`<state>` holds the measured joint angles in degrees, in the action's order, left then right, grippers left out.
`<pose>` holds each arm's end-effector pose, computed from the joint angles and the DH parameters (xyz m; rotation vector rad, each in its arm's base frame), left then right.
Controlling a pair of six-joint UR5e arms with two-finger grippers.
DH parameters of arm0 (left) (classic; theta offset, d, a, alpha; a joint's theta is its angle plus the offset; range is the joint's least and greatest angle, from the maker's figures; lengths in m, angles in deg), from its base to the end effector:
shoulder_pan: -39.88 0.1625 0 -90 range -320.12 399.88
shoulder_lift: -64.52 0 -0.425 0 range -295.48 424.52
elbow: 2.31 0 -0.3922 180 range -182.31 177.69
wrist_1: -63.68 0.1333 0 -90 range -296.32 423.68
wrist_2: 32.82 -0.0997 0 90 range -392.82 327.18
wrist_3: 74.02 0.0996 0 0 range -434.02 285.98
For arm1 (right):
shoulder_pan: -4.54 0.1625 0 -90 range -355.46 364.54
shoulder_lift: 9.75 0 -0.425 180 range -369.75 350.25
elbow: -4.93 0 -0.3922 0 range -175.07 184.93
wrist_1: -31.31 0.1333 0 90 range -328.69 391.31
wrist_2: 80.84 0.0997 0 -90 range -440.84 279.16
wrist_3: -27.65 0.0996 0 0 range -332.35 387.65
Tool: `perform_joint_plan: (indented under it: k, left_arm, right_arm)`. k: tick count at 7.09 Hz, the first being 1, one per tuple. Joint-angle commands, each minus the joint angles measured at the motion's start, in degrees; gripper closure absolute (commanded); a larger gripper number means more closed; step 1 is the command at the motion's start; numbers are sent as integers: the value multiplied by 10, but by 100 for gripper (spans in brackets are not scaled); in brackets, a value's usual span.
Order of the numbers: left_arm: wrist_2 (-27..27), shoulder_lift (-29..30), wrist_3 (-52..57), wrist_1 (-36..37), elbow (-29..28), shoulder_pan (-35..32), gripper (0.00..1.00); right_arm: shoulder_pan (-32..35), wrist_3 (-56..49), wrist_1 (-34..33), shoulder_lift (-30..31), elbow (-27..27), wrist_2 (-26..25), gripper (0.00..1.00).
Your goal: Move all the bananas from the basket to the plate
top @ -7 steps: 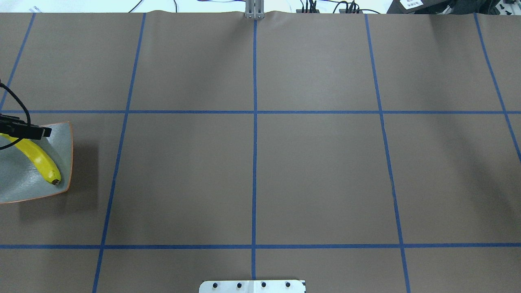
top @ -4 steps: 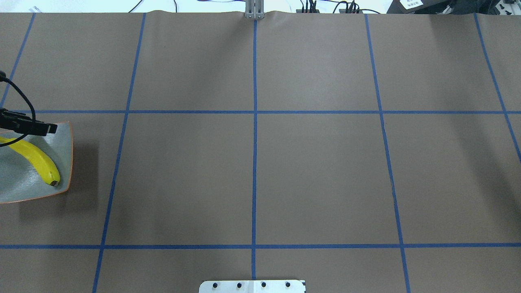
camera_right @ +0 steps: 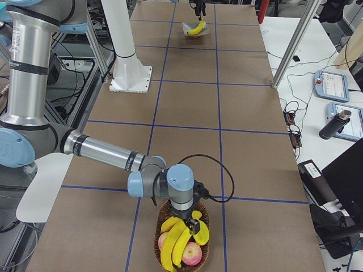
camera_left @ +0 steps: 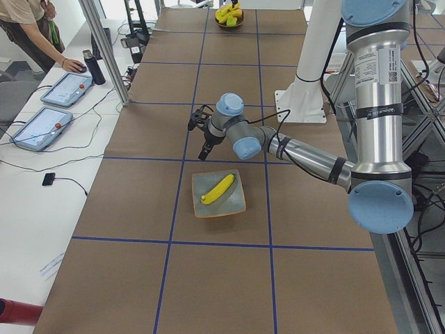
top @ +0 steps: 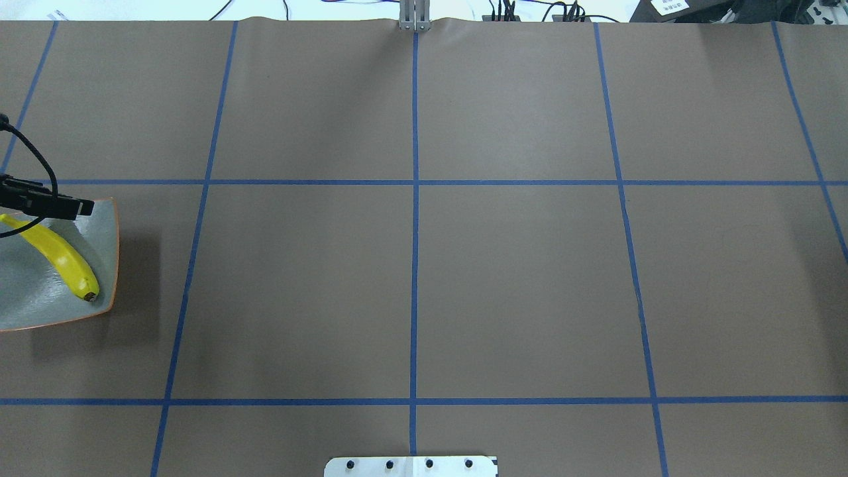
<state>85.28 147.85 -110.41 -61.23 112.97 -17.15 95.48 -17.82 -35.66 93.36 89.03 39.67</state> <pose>0.1736 -0.4264 0.4315 0.4934 0.8929 0.1745 0.0890 -0.3785 0.7828 0.2799 -0.4744 -0.7767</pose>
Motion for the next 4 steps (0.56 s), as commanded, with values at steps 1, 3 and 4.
perform_joint_plan:
  k: [1,3,4]
  left_arm:
    - [-1,0,0,-1,1,-1,0]
    - [-2,-2,0,-1,6,-2,0]
    - [-2,-4,0,-1,7,-3,0]
  right_arm:
    - [14,-8,60,52,-9,-5,1]
    - [14,-21,60,36,-15,-32,11]
    - [14,-22,59,15,-24,-43,11]
